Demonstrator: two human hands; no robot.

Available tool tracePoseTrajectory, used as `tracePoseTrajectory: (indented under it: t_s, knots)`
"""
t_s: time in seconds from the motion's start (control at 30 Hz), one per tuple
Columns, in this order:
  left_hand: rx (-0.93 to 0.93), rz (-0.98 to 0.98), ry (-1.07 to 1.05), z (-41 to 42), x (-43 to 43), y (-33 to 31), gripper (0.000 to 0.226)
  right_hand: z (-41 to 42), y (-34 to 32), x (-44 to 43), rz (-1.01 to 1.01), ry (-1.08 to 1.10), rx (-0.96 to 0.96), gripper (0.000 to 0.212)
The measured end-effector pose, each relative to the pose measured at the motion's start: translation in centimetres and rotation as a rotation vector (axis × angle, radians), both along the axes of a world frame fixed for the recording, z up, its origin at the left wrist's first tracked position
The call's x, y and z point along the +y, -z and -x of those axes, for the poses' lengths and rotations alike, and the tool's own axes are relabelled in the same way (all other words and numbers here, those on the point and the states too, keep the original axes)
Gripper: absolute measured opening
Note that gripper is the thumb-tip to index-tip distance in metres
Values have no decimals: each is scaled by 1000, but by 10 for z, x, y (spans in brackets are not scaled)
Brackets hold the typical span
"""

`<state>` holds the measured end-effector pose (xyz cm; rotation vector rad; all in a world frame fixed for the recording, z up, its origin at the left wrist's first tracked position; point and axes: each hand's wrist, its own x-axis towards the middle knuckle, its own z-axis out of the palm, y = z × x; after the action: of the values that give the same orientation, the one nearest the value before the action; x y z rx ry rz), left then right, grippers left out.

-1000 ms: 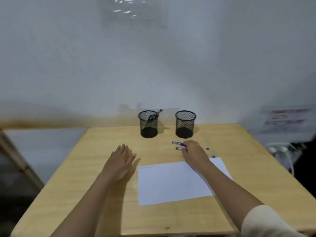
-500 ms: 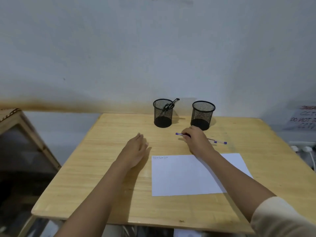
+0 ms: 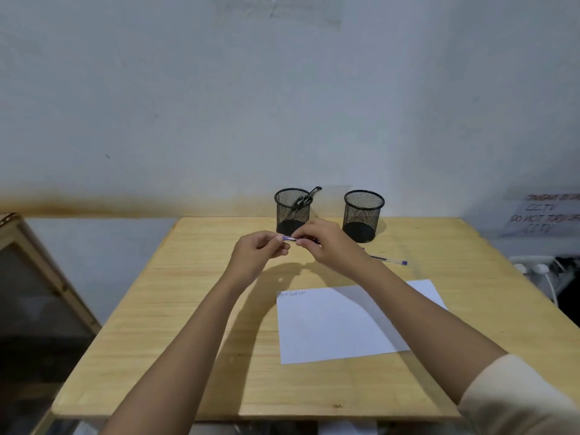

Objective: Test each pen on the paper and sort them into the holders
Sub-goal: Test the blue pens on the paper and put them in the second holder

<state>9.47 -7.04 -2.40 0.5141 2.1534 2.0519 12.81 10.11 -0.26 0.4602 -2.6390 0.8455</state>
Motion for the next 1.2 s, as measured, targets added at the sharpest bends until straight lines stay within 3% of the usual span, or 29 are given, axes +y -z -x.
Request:
tracePoseTrajectory:
  t_s: [0.27,0.37,0.47,0.67,0.87,1.2]
  knots:
    - [-91,-171,71,1,-8,-14,15,-9,-18,6,30,-57,48,15]
    - [-87,-195,1,6,-18,-15,13,-11,-24,23,133,-1,-81,15]
    - [-90,-232,-46,7,-24,-13,14,-19,-25,42,403,23,-287,14]
    - [-100,-229,6,-4,-3,-5,12,-32,2,24,1272,54,-240,10]
    - [-51,-153,105,-12,12,-2,11,-26,12,7,1271,53,-252,12]
    - [-24,-56,96,-10,5,4,15,-26,19,16,1070,17,-199,12]
